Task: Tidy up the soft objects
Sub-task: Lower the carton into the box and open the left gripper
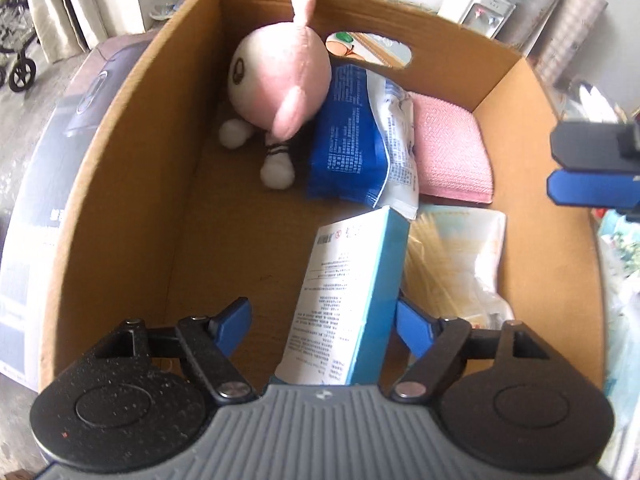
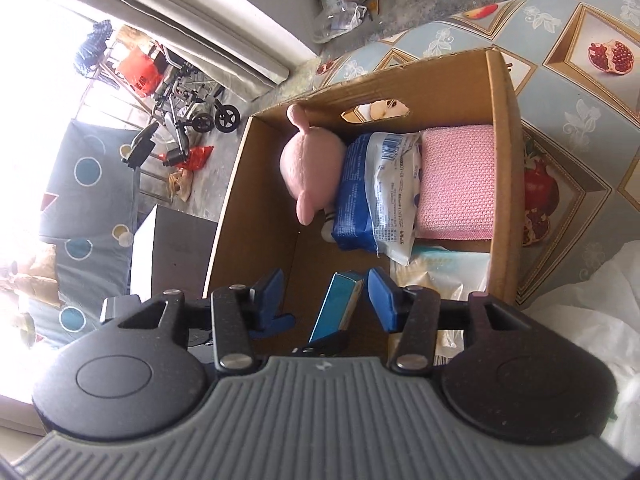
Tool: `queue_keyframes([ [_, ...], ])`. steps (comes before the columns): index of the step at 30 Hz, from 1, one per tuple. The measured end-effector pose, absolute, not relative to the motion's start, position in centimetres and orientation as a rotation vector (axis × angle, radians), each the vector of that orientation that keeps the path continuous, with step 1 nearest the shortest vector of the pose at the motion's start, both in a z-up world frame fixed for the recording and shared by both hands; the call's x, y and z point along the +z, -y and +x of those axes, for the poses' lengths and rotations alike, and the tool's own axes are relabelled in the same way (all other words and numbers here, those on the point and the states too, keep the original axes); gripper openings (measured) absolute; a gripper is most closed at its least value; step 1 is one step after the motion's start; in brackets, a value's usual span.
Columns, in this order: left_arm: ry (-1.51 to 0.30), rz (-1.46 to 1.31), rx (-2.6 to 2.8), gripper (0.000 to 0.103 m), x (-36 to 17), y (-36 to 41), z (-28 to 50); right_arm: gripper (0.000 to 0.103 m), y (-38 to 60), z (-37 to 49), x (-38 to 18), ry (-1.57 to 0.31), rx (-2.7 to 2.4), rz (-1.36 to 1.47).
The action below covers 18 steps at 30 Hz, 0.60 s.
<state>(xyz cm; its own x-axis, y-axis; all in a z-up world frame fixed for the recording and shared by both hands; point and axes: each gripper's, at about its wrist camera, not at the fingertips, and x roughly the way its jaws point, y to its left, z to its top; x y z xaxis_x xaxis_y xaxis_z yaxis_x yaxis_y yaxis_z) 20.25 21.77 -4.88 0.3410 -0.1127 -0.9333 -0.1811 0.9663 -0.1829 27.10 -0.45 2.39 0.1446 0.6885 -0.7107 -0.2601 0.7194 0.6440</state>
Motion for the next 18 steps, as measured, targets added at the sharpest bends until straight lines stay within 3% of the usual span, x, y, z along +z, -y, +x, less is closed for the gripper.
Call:
queue_keyframes([
  [8, -1.167, -0.288, -0.005, 0.079, -3.9, -21.8, 19.2, 0.048, 0.6, 27.2, 1.4, -1.259, 0.699, 0.428],
  [11, -1.248, -0.207, 0.019, 0.073, -5.4, -20.4, 20.0, 0.048, 0.4, 26.9, 1.2, -1.258, 0.706, 0.429],
  [18, -1.339, -0.134, 0.057, 0.072, -7.8, -19.2, 21.0, 0.048, -0.1, 26.5, 1.3, -1.253, 0.726, 0.417],
])
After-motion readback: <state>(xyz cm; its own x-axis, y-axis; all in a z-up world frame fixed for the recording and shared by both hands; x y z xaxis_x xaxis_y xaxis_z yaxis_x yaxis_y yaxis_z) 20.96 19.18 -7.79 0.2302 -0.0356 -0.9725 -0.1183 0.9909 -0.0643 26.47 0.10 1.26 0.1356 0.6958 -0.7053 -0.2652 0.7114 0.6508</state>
